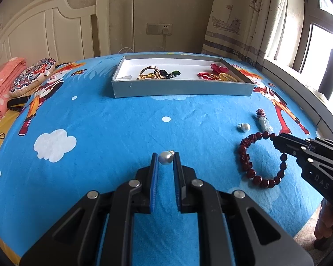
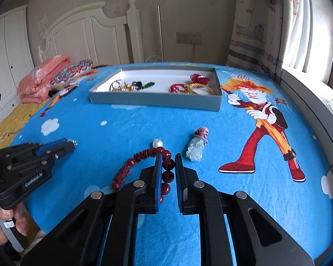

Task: Organize jewelry
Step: 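Grasp the red bead bracelet with the right tool while the left tool holds the pearl, then carry the pearl and red bead bracelet into the tray and open both tools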

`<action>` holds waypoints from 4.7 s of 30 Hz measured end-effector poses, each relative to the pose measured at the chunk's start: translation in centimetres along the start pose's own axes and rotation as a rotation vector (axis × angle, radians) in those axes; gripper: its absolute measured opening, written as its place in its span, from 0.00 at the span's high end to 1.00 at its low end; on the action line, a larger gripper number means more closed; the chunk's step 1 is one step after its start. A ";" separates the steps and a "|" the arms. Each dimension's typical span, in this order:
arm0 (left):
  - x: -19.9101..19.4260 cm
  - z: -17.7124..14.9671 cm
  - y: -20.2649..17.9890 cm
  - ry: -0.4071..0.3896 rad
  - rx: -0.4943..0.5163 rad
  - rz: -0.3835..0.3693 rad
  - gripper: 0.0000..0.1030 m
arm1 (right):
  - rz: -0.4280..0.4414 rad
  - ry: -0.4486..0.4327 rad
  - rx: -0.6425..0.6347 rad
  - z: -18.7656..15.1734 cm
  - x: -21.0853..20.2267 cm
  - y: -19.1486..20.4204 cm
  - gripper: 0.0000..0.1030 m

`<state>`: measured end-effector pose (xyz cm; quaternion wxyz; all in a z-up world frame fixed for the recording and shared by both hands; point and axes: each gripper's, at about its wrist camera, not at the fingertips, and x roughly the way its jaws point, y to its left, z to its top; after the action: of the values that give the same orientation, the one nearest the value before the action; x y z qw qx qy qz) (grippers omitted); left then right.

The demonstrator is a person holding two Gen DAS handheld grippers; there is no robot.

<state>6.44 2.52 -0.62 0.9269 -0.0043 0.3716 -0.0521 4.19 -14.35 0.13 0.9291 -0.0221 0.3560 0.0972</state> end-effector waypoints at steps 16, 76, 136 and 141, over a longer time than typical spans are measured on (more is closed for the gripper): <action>0.1 0.1 0.4 0.000 -0.017 0.003 0.87 | 0.007 0.057 -0.147 1.2 2.2 1.5 0.51; -1.6 6.6 -0.8 -0.126 -0.006 0.058 0.87 | -0.005 -0.058 0.096 4.5 -0.8 -2.0 0.89; 12.5 20.9 1.1 -0.067 0.003 0.077 0.87 | -0.170 -0.176 0.125 18.8 9.2 -4.1 0.88; 14.9 20.9 1.0 -0.026 0.008 0.070 0.87 | -0.173 -0.138 0.134 18.8 11.4 -4.3 0.88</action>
<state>31.69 1.34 4.21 0.9329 0.0119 0.3594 -0.0209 25.69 -14.58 6.40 0.9558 0.0161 0.2936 -0.0062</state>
